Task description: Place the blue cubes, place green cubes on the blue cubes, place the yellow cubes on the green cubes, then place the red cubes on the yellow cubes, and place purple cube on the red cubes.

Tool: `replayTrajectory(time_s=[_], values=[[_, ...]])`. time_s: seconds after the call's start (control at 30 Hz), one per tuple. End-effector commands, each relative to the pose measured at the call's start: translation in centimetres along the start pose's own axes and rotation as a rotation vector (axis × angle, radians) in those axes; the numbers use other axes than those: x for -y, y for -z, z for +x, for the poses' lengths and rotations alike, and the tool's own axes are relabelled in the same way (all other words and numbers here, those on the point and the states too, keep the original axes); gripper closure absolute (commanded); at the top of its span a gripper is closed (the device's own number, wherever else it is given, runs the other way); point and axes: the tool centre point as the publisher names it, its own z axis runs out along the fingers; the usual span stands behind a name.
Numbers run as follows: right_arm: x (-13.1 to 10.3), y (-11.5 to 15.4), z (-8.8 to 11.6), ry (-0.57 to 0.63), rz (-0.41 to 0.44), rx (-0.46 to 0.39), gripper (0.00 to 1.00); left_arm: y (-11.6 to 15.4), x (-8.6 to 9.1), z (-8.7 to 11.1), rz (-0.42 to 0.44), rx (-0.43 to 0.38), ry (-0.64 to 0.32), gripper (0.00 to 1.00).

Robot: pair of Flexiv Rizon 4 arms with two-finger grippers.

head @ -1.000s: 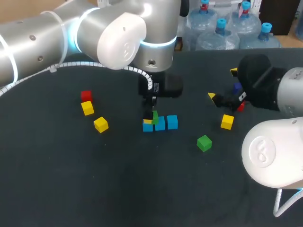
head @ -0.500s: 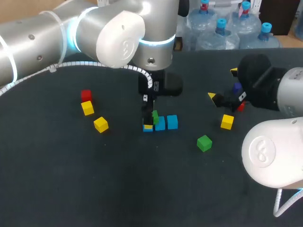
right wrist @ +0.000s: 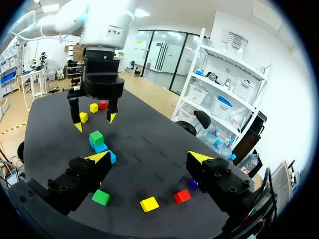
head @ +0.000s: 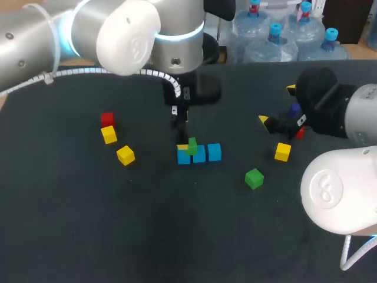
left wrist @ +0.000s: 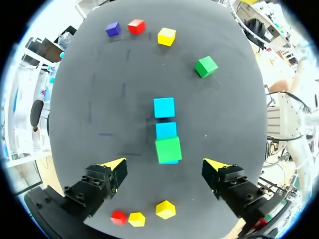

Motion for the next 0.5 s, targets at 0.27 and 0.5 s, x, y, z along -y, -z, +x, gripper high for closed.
replayTrajectory(time_s=[0.27,0.5], values=[[0.09,0.03,0.05,0.000,-0.003,0.002,0.00,-1.81,-0.36,-0.40,0.017,-0.003,0.014,0.00],[0.09,0.03,0.05,0.000,-0.003,0.002,0.00,-1.95,-0.68,-0.64,0.015,-0.008,0.019,0.00]])
